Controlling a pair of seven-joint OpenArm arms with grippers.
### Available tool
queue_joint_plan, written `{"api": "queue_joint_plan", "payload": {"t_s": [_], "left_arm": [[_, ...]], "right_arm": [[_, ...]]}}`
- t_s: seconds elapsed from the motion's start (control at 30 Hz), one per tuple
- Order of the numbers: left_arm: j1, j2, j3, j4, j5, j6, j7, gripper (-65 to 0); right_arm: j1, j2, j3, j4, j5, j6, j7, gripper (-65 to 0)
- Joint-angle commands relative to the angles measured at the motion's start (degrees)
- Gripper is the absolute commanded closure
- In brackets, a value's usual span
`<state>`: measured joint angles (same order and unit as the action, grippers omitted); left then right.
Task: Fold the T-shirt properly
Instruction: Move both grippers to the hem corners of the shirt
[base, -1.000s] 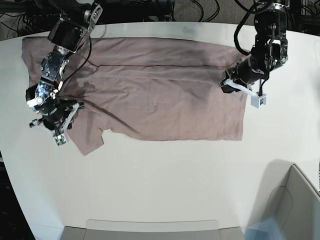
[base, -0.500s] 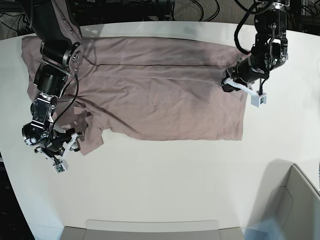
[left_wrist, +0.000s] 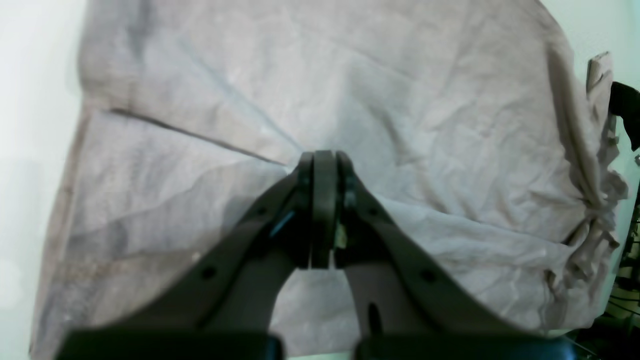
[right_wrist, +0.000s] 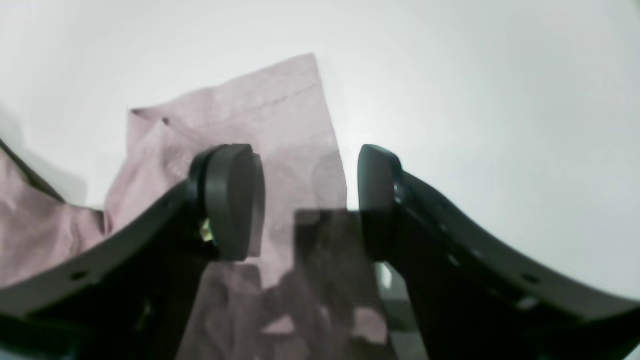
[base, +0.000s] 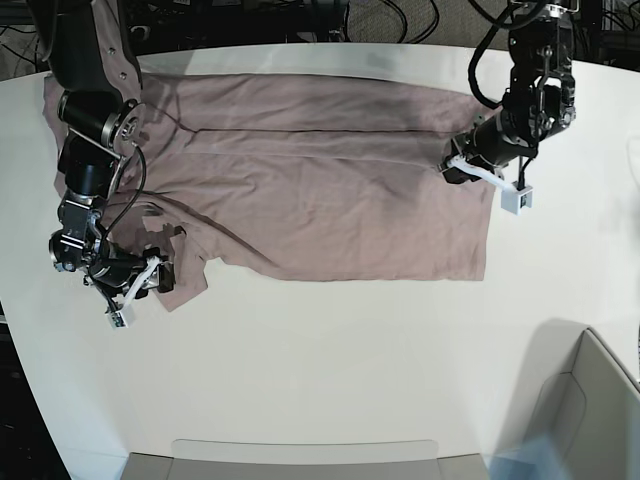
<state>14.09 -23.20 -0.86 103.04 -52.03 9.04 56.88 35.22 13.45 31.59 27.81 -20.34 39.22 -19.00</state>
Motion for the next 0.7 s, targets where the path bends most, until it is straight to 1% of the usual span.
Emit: {"api": "queue_joint_plan", "payload": {"t_s": [0.0, 0.23, 0.4, 0.47, 0.57, 0.67], "left_arm": [[-0.4, -0.6, -0.2, 0.9, -0.5, -0.2, -0.5, 0.0], [-0.9, -0.7, -0.2, 0.9, -0.5, -0.3, -0.5, 0.0], [-3.2, -0.9, -0.2, 0.9, -0.3, -0.3, -0.4, 0.0], [-4.5, -0.9, -0.2, 0.9, -0.3, -0.4, -0.4, -5.1], [-7.2, -1.3, -0.2, 0.9, -0.2, -0.5, -0.4, -12.2], [-10.5, -3.5, -0.1, 0.7, -0.2, -0.6, -0.4, -16.1]], "right_arm": [[1.1, 0.0, -0.3, -1.0, -1.2, 0.6, -1.9, -32.4], [0.9, -1.2, -0.3, -3.6, -1.3, 0.8, -2.1, -32.4], [0.8, -1.0, -0.3, -3.7, -1.3, 0.8, -2.8, -32.4], [0.8, -0.9, -0.3, -3.3, -1.3, 0.8, -4.5, -32.4], [0.8, -0.2, -0.3, -3.3, -1.3, 0.8, -4.6, -32.4], [0.9, 0.0, -0.3, -3.3, -1.3, 0.8, -4.6, -32.4]]}}
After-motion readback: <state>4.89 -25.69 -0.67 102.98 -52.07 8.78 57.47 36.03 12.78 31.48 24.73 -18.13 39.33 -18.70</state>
